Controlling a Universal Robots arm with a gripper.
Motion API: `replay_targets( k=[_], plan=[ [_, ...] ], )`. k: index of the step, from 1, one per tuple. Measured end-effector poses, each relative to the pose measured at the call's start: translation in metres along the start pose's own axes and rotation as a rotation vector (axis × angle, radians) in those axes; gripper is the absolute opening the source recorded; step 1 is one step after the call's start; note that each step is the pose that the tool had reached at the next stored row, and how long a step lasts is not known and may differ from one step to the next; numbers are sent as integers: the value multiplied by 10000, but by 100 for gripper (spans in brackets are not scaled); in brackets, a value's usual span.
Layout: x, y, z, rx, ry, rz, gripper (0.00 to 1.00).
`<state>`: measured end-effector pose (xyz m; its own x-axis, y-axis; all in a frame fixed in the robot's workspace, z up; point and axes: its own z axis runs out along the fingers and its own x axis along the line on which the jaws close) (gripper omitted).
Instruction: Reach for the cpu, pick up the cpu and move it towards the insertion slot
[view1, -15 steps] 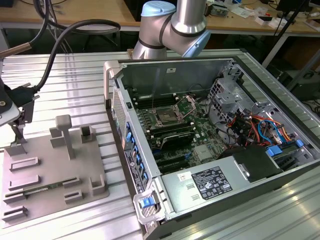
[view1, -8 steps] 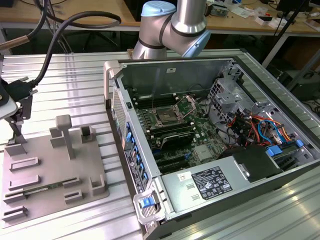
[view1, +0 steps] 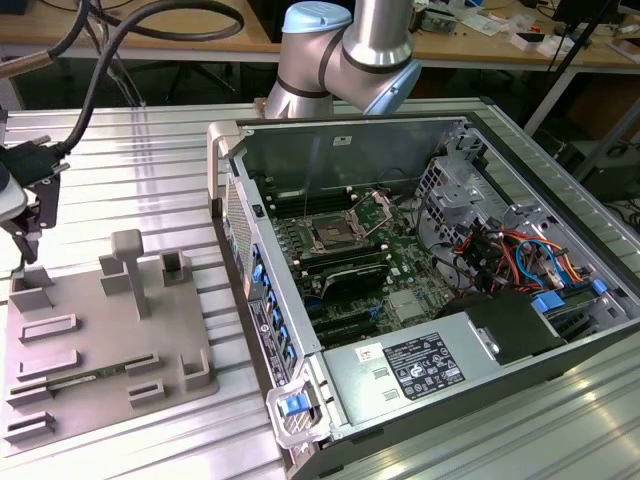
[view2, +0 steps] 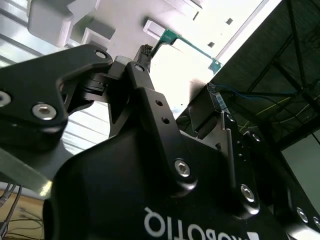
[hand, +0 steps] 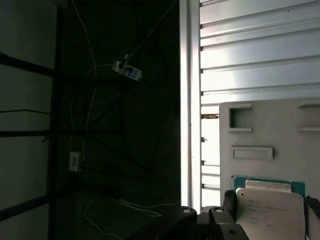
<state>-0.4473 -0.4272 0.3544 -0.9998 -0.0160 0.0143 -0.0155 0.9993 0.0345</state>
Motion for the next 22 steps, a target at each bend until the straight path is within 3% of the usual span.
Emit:
replay_targets(
  k=[22],
  plan=[
    [6,15,-424,0,-6,0,55]
  ],
)
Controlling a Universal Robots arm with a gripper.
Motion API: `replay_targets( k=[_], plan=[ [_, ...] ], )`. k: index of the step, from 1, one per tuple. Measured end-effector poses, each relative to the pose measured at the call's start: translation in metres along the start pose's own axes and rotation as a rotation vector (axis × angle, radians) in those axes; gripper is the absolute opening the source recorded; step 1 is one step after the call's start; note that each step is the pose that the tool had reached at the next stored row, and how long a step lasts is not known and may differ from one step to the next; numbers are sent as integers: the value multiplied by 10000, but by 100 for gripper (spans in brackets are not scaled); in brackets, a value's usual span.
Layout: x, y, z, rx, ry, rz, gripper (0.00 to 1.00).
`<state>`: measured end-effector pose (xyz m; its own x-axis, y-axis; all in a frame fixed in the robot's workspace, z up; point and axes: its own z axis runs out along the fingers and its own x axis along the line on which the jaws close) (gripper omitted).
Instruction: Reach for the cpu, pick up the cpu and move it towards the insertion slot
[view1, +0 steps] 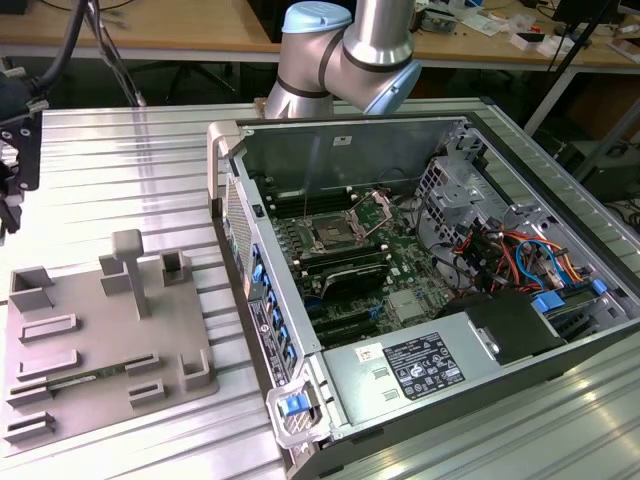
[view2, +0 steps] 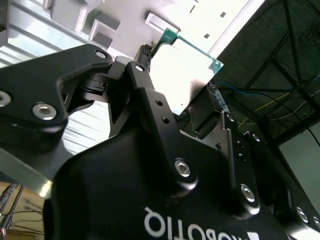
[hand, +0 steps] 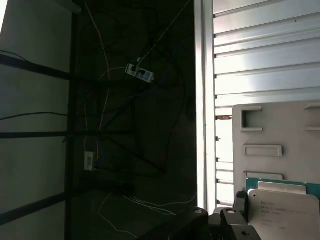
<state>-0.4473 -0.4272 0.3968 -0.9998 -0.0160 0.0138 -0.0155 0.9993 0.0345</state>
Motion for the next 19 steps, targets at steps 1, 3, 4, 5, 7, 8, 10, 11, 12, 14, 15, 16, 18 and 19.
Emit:
replay_targets(
  k=[1,3,4,5,7,8,10,11,12,14,15,16,18,19],
  plan=[
    [0,0,-15,0,0,0,55],
    [1,2,-49,0,-1,0,55],
    [1,2,-64,-1,-2,0,55],
    [1,2,-66,-1,-3,0,55],
    [1,2,-67,0,-2,0,55],
    [1,2,-67,0,-2,0,55],
    [-1,3,-68,0,-2,0,55],
    [-19,3,-69,1,-1,1,55],
    [-39,2,-68,0,-3,0,55],
    [-93,1,-69,0,-2,0,55],
    [-114,1,-69,0,-2,0,55],
    [-133,0,-69,0,-2,0,55],
    [-177,0,-70,0,-3,1,55],
    [-193,-1,-70,0,-3,0,55]
  ],
)
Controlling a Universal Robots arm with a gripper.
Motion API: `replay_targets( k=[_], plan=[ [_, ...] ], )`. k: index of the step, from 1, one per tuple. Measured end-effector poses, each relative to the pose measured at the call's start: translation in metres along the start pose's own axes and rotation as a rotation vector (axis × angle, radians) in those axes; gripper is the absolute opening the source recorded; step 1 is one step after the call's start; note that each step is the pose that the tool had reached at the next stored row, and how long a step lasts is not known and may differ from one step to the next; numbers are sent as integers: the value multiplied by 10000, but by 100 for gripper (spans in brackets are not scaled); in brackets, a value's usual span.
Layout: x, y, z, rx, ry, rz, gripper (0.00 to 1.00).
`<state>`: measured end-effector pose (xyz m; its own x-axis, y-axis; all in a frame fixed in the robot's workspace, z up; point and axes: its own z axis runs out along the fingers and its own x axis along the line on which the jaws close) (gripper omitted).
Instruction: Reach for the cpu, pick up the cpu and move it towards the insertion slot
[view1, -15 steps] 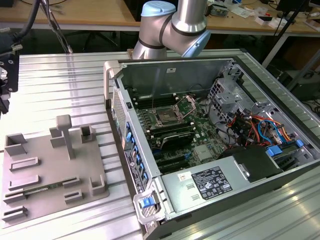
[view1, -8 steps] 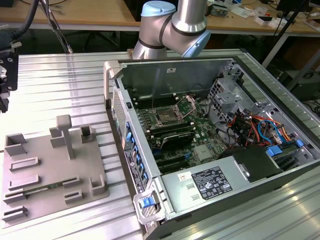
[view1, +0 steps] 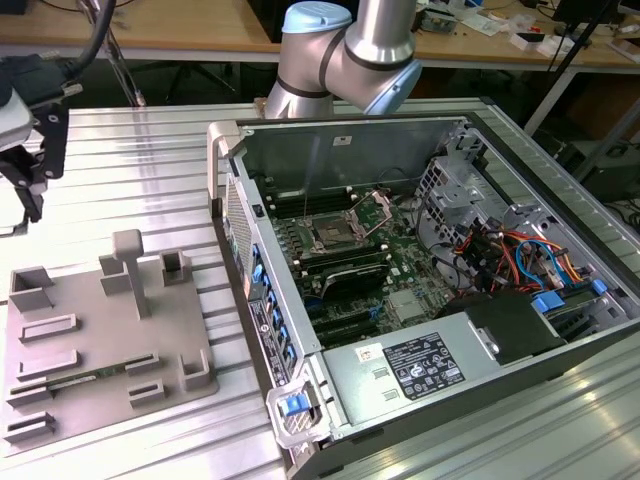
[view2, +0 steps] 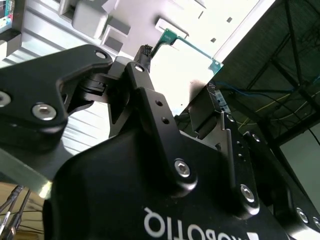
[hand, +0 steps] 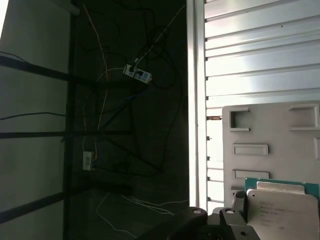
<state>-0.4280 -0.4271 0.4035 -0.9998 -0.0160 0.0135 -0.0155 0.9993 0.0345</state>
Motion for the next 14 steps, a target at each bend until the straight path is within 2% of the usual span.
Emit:
replay_targets(
  k=[8,12,13,14],
  plan=[
    [-143,-2,-2,0,0,0,55],
    [-491,-8,-7,0,1,-1,55],
    [-559,-9,-8,0,1,0,55],
    [-572,-9,-9,0,2,0,55]
  ],
)
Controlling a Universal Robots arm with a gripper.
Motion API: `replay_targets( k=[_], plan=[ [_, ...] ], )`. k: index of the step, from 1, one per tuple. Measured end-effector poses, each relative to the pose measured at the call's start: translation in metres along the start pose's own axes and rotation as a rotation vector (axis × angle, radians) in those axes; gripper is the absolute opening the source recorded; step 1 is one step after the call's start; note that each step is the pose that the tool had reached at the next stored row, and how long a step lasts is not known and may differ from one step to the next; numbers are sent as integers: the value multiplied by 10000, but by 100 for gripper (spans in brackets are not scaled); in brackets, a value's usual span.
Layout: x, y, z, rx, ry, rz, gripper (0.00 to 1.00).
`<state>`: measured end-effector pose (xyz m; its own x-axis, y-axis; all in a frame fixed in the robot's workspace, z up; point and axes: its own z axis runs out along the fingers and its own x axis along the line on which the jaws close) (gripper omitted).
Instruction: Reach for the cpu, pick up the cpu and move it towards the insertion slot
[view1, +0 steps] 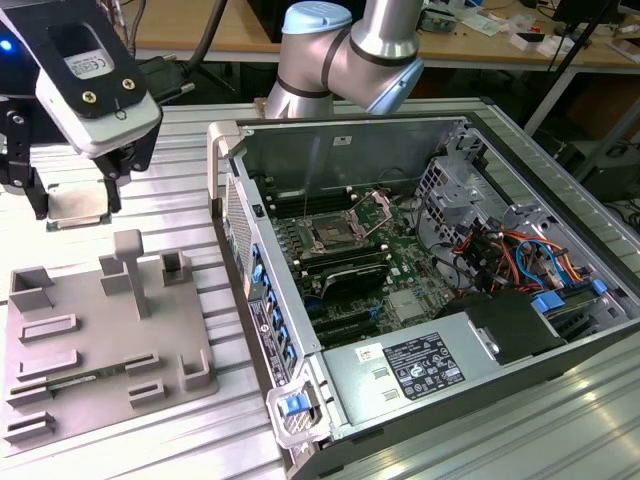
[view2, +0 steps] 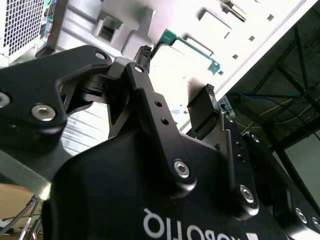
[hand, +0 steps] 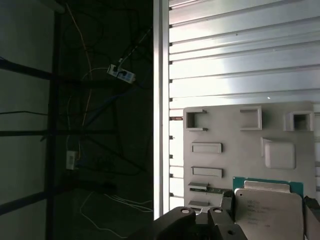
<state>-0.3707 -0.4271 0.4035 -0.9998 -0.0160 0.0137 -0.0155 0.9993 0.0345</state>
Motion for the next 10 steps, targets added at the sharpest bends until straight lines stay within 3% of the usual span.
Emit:
replay_targets(
  k=[10],
  plan=[
    [-152,-3,-2,0,1,0,55]
  ],
)
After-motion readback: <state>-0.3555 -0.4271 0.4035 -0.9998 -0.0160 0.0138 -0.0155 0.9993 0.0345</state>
